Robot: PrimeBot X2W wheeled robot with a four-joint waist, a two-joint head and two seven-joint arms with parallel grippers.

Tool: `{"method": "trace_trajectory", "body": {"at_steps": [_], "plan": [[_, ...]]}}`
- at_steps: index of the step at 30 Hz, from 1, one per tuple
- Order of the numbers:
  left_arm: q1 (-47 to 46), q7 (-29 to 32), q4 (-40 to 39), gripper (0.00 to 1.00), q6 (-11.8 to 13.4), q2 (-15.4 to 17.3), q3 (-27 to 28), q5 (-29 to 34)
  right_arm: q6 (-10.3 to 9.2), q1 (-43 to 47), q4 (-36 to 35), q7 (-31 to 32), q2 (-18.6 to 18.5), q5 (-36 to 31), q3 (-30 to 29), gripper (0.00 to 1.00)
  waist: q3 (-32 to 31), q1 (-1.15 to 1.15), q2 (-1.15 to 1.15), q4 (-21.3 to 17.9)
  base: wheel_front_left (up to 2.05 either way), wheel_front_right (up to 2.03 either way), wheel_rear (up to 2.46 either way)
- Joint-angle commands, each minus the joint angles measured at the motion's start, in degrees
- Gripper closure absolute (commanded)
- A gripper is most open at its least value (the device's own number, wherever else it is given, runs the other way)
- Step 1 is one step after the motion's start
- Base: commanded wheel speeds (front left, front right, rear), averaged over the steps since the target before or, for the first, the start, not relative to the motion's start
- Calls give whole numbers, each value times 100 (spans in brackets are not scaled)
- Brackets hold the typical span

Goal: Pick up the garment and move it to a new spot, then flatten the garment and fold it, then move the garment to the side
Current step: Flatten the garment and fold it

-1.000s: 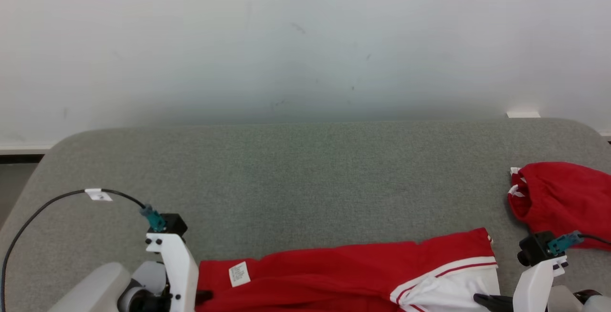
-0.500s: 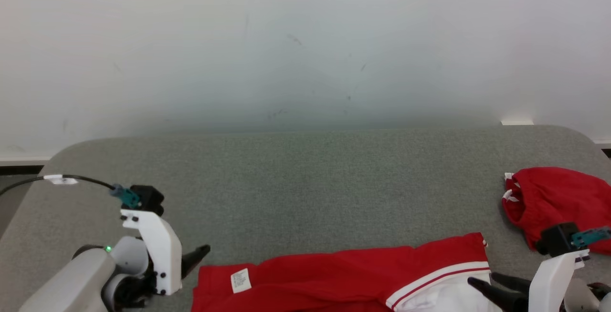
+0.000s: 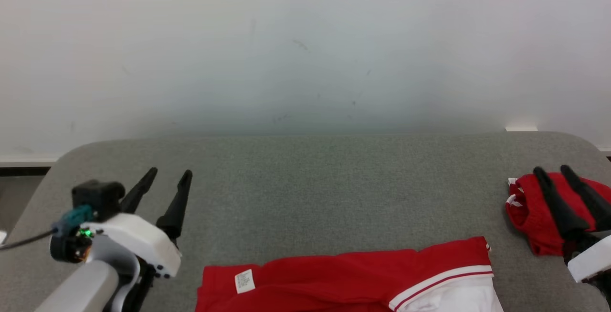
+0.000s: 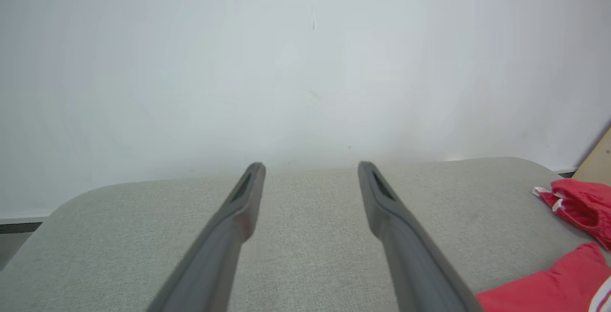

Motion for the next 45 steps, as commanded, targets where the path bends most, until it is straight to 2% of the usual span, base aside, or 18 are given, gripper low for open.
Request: {"method": "trace_trajectory", "body": {"at_steps": [1, 4, 7, 10, 14, 17, 21, 27, 31, 36, 42, 45], "plan": [[214, -196, -73, 0, 83, 0, 38, 56, -11, 190, 79, -59, 148, -35, -246, 0, 6, 0, 0, -2, 0, 0, 0], [567, -673, -312, 0, 446, -42, 234, 296, -11, 558, 228, -101, 648, -607, -1430, 0, 46, 0, 0, 2, 0, 0, 0], [1010, -795, -494, 0, 717, -188, 558, 546, -10, 1172, 99, -100, 1301, -1533, -2350, 0, 86, 0, 0, -25, 0, 0, 0], [1414, -796, -936, 0, 835, -509, 1159, 1102, -10, 1725, -45, -102, 1847, -2407, -3023, 0, 131, 0, 0, -29, 0, 0, 0], [2066, -794, -1254, 0, 768, -1022, 1801, 1771, -11, 2341, -70, -104, 2476, -3381, -3538, 0, 166, 0, 0, -42, 0, 0, 0], [2495, -795, -1295, 0, 558, -1465, 2156, 2088, -10, 2634, 81, -103, 2855, -3697, -3699, 0, 187, 0, 0, -74, 0, 0, 0], [2780, -796, -1256, 0, 217, -1962, 2565, 2408, -8, 2740, 312, -104, 3059, -3907, -3683, 0, 229, 0, 0, -86, 0, 0, 0], [2823, -796, -1196, 0, -341, -2437, 2988, 2833, -8, 2447, 764, 15, 3063, -3722, -3502, 0, 257, 0, 0, -35, 0, 0, 0], [2781, -797, -1120, 0, -639, -2625, 3184, 3078, -8, 2156, 1324, 473, 3065, -3703, -3398, 0, 281, 0, 0, 18, 0, 0, 0], [2729, -797, -1123, 0, -884, -2822, 3403, 3246, -7, 1756, 2079, 1033, 3203, -3738, -3397, 0, 295, 0, 0, 146, 0, 0, 0], [2693, -796, -1013, 0, -1103, -2950, 3544, 3409, -7, 1391, 2913, 1562, 3335, -3820, -3487, 0, 296, 0, 0, 322, 0, 0, 0], [2688, -796, -975, 0, -1165, -2977, 3602, 3463, -7, 1266, 3301, 2031, 3431, -3776, -3438, 0, 293, 0, 0, 392, 0, 0, 0]]}}
